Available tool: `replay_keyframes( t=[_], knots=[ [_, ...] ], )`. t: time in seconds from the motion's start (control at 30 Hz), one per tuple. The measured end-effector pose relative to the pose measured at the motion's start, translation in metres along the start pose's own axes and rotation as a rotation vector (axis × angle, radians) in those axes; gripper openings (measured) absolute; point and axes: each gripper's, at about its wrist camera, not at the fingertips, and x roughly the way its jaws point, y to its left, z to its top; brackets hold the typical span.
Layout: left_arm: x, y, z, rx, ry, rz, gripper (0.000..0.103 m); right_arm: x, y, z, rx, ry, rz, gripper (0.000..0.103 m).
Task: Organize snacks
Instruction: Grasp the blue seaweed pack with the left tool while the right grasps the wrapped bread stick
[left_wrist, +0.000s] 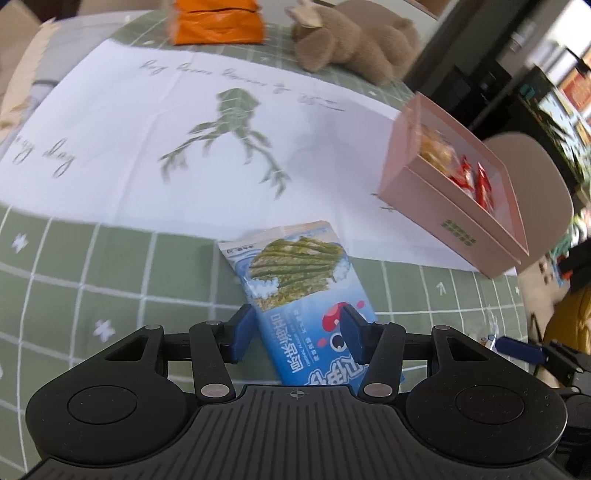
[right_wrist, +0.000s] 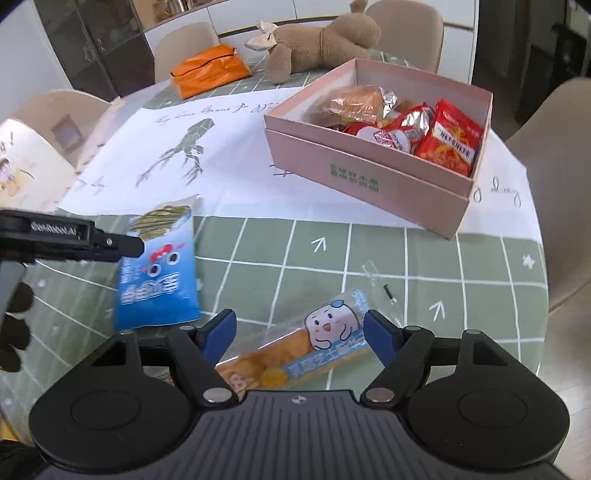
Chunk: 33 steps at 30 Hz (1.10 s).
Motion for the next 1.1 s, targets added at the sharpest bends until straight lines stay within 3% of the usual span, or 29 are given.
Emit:
replay_keyframes(
  t=[0.17, 0.37, 0.67, 0.97, 1.1],
  knots=[
    [0.022, -0.030, 0.002, 0.133, 0.032, 0.045, 0.055, 0.003, 0.005, -0.010, -0.085, -0.021, -0.107, 0.076],
    [0.025, -0.052, -0.003, 0.252, 0.024, 0.081, 0.056, -0.020, -0.005, -0.016, -0.056, -0.058, -0.047, 0.076],
    [0.021, -0.054, -0.005, 0.245, 0.032, 0.055, 0.054, -0.025, -0.025, -0.028, 0.070, 0.052, 0.071, 0.076],
    [0.012, -0.068, -0.008, 0.244, 0.041, -0.012, 0.051, -0.003, -0.008, -0.025, 0.056, 0.068, 0.122, 0.076],
    [0.010, -0.074, -0.007, 0.253, 0.038, -0.020, 0.051, 0.003, -0.007, -0.017, 0.043, 0.031, 0.085, 0.076]
  ],
)
